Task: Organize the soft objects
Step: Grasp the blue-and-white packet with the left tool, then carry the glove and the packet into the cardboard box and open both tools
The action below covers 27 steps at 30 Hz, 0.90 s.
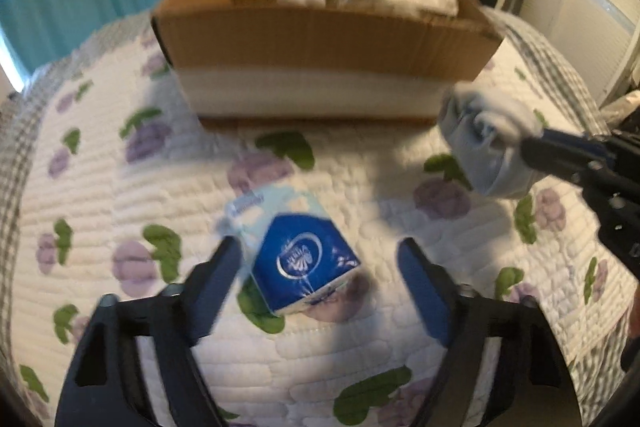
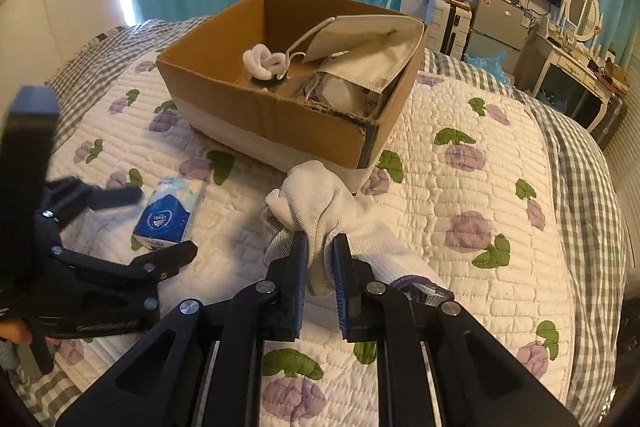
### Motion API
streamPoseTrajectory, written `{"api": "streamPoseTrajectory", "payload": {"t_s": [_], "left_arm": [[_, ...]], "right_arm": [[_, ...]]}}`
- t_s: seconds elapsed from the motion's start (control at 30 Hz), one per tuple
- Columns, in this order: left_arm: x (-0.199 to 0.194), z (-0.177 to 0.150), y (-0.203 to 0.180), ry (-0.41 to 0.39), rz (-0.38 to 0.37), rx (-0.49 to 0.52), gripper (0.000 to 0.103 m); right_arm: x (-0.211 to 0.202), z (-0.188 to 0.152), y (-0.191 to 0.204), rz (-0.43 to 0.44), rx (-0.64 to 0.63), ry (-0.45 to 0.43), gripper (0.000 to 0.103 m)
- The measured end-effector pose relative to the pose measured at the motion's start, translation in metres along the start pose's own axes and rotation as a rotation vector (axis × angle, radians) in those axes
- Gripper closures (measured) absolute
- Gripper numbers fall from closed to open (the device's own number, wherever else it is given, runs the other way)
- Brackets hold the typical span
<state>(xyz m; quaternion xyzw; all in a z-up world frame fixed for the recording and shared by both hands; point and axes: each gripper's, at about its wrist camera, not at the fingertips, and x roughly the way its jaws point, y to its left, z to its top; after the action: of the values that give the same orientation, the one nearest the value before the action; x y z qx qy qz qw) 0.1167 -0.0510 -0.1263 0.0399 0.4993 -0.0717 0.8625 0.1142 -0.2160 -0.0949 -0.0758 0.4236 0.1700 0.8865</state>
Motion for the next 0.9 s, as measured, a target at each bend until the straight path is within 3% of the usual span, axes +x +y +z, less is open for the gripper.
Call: {"api": "streamPoseTrajectory", "payload": {"t_s": [0.17,0.23,0.4,0.43,0.63,0.9], "left_arm": [[0.002,-0.004,0.003,-0.005,0.0,0.01,0.054],[-0.005,-0.004,0.004,-0.025,-0.025,0.02,0.069],[-0.023,-0.007,0.003,-0.042,-0.035,0.04,0.079],[-0.027,-0.006,0.003,-0.046,-0.035,0.043,0.089],[-0.068,-0.008,0.006,-0.105,-0.037,0.077,0.089],[-0.139,0.01,0.008,-0.246,-0.033,0.101,0.089]], "right_arm": [[0.002,-0.001,-0.002,0.004,0.01,0.001,0.091],[0.001,-0.001,-0.001,0.004,0.01,-0.001,0.091],[-0.012,0.002,0.004,0.009,0.016,-0.015,0.091],[-0.016,0.003,0.005,0.008,0.013,-0.021,0.091],[-0.055,0.012,0.02,-0.001,-0.009,-0.072,0.091],[-0.11,0.031,0.034,-0.006,-0.025,-0.146,0.091]]}}
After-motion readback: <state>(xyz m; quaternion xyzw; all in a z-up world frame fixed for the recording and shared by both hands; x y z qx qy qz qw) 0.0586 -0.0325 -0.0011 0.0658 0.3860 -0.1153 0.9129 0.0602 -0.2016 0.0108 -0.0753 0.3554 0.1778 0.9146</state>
